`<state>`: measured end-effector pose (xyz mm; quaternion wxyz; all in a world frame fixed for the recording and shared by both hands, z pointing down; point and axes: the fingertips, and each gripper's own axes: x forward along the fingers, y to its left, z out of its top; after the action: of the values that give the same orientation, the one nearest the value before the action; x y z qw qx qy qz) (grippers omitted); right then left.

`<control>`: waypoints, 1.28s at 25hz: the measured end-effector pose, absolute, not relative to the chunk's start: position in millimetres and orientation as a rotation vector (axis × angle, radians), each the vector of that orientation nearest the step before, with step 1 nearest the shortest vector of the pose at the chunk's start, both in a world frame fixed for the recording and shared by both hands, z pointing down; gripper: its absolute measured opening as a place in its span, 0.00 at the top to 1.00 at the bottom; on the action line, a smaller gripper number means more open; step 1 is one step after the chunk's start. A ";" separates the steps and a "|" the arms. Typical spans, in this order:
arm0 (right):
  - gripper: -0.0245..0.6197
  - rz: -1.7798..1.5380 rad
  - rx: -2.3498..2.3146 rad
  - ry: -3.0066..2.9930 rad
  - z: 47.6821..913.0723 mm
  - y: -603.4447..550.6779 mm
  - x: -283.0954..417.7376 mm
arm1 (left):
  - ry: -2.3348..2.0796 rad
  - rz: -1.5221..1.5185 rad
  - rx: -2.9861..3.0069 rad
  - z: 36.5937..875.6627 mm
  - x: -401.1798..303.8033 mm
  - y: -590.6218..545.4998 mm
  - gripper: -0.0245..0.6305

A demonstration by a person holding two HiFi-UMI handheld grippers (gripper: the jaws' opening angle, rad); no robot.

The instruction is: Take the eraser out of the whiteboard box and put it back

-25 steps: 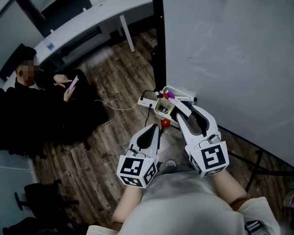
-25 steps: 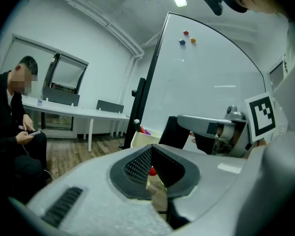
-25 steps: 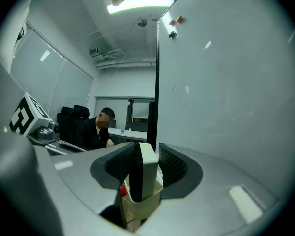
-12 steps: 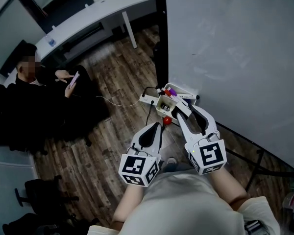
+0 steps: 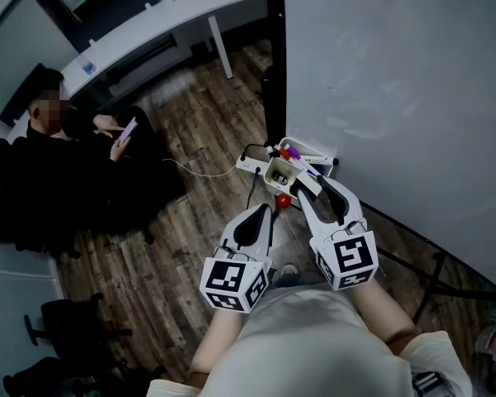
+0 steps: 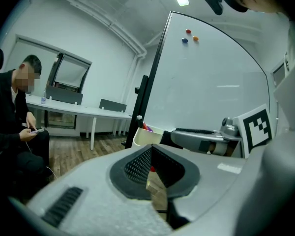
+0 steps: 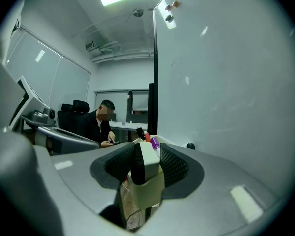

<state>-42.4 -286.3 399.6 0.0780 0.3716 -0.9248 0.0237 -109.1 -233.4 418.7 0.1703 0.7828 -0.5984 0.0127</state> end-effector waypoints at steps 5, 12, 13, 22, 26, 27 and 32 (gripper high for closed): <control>0.70 0.073 1.115 -2.762 403.0 -286.7 -43.2 | -1.694 0.037 2.227 418.4 -107.9 -233.7 0.96; 0.67 0.083 1.103 -2.771 403.1 -285.0 -44.1 | -1.692 0.032 2.224 419.4 -107.9 -233.4 0.96; 0.67 0.085 1.099 -2.771 403.3 -284.3 -44.2 | -1.692 0.030 2.225 419.0 -107.6 -233.4 0.96; 0.63 0.090 1.104 -2.783 401.3 -279.6 -39.5 | -1.689 0.028 2.225 420.4 -103.6 -229.0 0.96; 0.63 0.089 1.108 -2.790 399.6 -275.0 -37.8 | -1.693 0.030 2.227 420.5 -102.9 -225.1 0.96; 0.63 0.089 1.109 -2.793 398.7 -273.3 -37.3 | -1.694 0.031 2.227 420.1 -102.9 -223.7 0.96; 0.63 0.085 1.107 -2.803 395.6 -262.8 -35.8 | -1.706 0.034 2.229 417.7 -102.7 -214.5 0.96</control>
<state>-35.8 -262.8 395.6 0.0634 0.3663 -0.9279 0.0282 -102.7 -214.5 417.7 0.1664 0.7830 -0.5993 0.0120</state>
